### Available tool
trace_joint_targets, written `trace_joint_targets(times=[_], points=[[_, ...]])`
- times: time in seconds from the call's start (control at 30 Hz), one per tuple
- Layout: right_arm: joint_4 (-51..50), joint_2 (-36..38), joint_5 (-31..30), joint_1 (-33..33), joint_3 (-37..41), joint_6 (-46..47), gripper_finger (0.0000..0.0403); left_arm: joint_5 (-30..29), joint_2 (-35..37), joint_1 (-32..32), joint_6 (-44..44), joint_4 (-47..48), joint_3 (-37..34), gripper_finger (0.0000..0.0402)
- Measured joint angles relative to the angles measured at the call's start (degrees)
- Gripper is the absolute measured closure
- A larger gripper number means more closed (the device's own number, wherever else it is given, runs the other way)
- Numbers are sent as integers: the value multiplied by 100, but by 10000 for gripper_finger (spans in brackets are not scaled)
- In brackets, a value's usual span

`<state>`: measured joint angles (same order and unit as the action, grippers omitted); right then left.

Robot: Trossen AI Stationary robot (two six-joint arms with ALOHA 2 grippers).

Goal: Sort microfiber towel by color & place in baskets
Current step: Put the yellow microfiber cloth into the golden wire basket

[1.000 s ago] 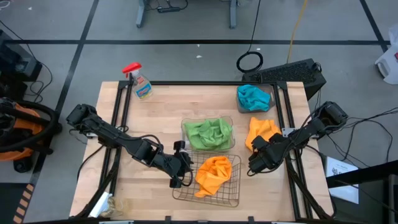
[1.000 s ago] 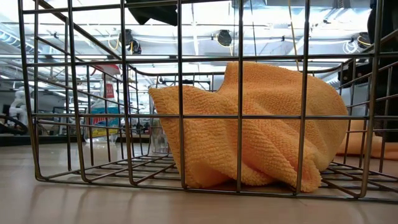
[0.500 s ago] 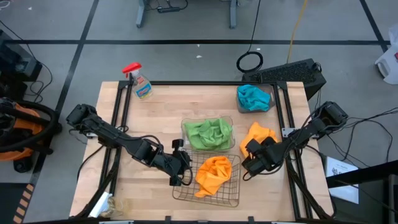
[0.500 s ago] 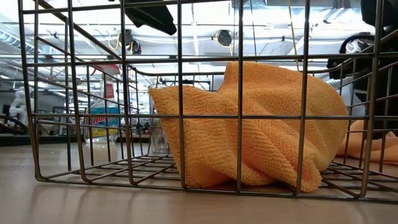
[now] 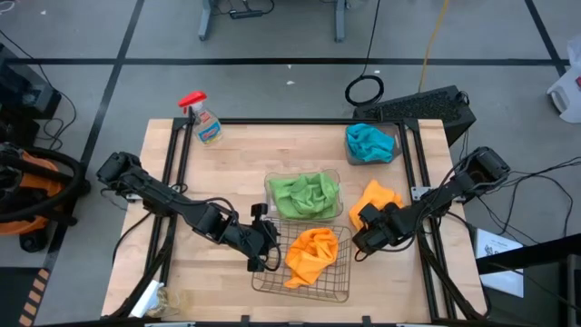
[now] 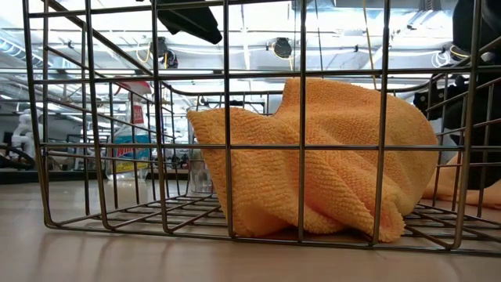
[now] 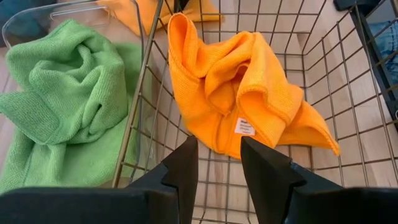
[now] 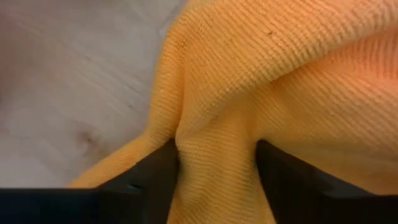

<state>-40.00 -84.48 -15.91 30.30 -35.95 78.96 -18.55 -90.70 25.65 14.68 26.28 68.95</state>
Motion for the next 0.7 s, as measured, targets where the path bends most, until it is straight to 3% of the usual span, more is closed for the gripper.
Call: trace_joint_targets(times=[0.17, 0.33, 0.47, 0.7], points=[[20, -7, 23, 0, 8, -12, 269, 0, 0, 0, 2, -15, 0, 275], [-47, -11, 36, 4, 3, 98, 381, 0, 0, 0, 2, -24, -2, 275], [-587, -26, 130, 46, -272, 130, 389, 0, 0, 0, 7, -25, -2, 275], [-3007, 437, -194, 448, -1743, 232, 398, -131, -4, 0, 185, -25, -2, 275]])
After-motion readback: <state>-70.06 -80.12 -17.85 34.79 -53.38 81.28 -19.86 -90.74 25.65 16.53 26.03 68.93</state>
